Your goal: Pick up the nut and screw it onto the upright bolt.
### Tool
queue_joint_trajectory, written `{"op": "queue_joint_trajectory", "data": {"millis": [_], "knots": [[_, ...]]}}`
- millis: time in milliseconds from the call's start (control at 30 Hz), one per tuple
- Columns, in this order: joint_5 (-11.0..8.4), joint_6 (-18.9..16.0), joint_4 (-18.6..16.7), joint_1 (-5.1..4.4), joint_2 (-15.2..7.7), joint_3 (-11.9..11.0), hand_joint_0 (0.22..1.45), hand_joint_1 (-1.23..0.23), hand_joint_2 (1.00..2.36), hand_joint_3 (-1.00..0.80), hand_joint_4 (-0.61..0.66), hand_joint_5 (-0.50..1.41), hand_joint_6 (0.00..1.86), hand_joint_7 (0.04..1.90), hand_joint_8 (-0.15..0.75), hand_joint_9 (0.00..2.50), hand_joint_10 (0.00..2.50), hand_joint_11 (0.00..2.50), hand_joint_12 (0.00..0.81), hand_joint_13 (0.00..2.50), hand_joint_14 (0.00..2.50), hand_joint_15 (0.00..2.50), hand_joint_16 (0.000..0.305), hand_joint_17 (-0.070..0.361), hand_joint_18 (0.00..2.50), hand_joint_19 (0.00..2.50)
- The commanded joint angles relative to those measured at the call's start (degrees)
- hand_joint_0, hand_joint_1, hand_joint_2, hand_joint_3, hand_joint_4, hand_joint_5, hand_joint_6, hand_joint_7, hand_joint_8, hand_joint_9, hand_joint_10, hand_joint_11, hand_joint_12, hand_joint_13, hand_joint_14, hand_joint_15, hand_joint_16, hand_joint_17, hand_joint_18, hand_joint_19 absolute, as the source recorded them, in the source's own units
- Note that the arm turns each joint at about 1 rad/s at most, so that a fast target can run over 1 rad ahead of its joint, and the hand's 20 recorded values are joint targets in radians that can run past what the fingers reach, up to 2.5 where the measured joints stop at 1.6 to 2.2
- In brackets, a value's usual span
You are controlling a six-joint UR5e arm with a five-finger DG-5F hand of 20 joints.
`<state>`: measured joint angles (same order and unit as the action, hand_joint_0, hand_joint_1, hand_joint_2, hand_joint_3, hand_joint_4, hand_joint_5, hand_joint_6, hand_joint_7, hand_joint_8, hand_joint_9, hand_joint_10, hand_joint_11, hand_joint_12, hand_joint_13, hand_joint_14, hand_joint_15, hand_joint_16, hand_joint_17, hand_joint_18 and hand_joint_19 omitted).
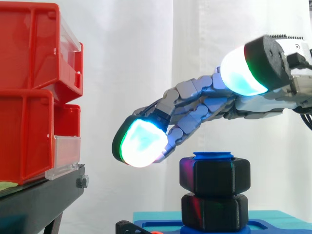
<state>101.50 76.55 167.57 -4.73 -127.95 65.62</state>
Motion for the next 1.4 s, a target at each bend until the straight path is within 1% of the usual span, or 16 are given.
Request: {"op": "queue_joint_trajectory", "data": {"millis": [0, 100, 167, 333, 367, 567, 633, 867, 1000, 1167, 1267, 1333, 1367], "knots": [[0.10, 0.0, 0.0, -0.02, 0.0, 0.1, 0.45, -0.06, 1.00, -0.50, 0.24, -0.15, 0.50, 0.90, 0.233, 0.32, 0.00, 0.00, 0.322, 0.00, 0.00, 0.00, 0.043, 0.097, 0.00, 0.00], [0.19, 0.0, 0.0, -0.02, 0.1, 0.2, 0.46, -0.13, 1.00, -0.50, 0.25, -0.14, 0.50, 0.95, 0.240, 0.37, 0.00, 0.00, 0.318, 0.00, 0.00, 0.00, 0.043, 0.097, 0.00, 0.00], [0.10, 0.0, 0.0, 0.16, 0.0, 0.1, 0.46, -0.15, 1.00, -0.50, 0.25, -0.13, 0.50, 0.99, 0.240, 0.39, 0.00, 0.00, 0.316, 0.00, 0.00, 0.00, 0.043, 0.097, 0.00, 0.00], [0.19, 0.0, 0.0, 0.33, 0.0, 0.1, 0.47, -0.17, 1.00, -0.50, 0.25, -0.10, 0.50, 1.10, 0.252, 0.44, 0.00, 0.00, 0.316, 0.04, 0.00, 0.00, 0.042, 0.095, 0.00, 0.00], [0.19, 0.0, 0.0, 0.33, 0.0, 0.1, 0.47, -0.19, 1.00, -0.50, 0.24, -0.09, 0.50, 1.15, 0.260, 0.50, 0.00, 0.00, 0.317, 0.08, 0.00, 0.00, 0.041, 0.092, 0.00, 0.00], [0.19, 0.1, 0.0, 0.42, 0.0, 0.1, 0.47, -0.19, 1.00, -0.50, 0.20, -0.05, 0.50, 1.28, 0.267, 0.58, 0.00, 0.00, 0.310, 0.16, 0.00, 0.00, 0.039, 0.089, 0.00, 0.00], [0.27, 0.1, 0.0, 0.51, 0.0, 0.1, 0.47, -0.19, 1.00, -0.50, 0.17, -0.04, 0.50, 1.31, 0.270, 0.63, 0.00, 0.00, 0.308, 0.18, 0.00, 0.00, 0.039, 0.087, 0.00, 0.00], [0.36, 0.0, 0.0, 0.60, 0.0, 0.2, 0.48, -0.21, 1.00, -0.50, 0.17, 0.01, 0.50, 1.35, 0.263, 0.79, 0.00, 0.00, 0.288, 0.30, 0.00, 0.00, 0.035, 0.079, 0.00, 0.00], [0.36, 0.0, 0.0, 0.77, 0.1, 0.1, 0.48, -0.23, 1.00, -0.50, 0.16, 0.02, 0.53, 1.30, 0.272, 0.90, 0.00, 0.00, 0.273, 0.37, 0.00, 0.00, 0.033, 0.073, 0.00, 0.00], [0.63, 0.0, -0.2, 1.03, 0.1, 0.1, 0.49, -0.23, 1.00, -0.50, 0.15, 0.02, 0.56, 1.23, 0.264, 0.98, 0.00, 0.00, 0.261, 0.45, 0.00, 0.00, 0.030, 0.067, 0.01, 0.00], [0.98, 0.0, -0.2, 1.21, 0.1, 0.1, 0.49, -0.23, 1.00, -0.50, 0.09, 0.03, 0.58, 1.21, 0.246, 1.05, 0.00, 0.00, 0.250, 0.50, 0.00, 0.00, 0.027, 0.062, 0.08, 0.00], [1.07, 0.0, -0.1, 1.39, 0.1, 0.1, 0.49, -0.22, 1.00, -0.50, 0.06, 0.04, 0.60, 1.17, 0.227, 1.10, 0.00, 0.00, 0.236, 0.55, 0.00, 0.00, 0.025, 0.056, 0.15, 0.00], [1.24, 0.0, -0.1, 1.47, 0.1, 0.1, 0.49, -0.22, 1.00, -0.50, -0.01, 0.05, 0.63, 1.10, 0.188, 1.17, 0.00, 0.00, 0.212, 0.63, 0.00, 0.00, 0.020, 0.045, 0.26, 0.00]]}}
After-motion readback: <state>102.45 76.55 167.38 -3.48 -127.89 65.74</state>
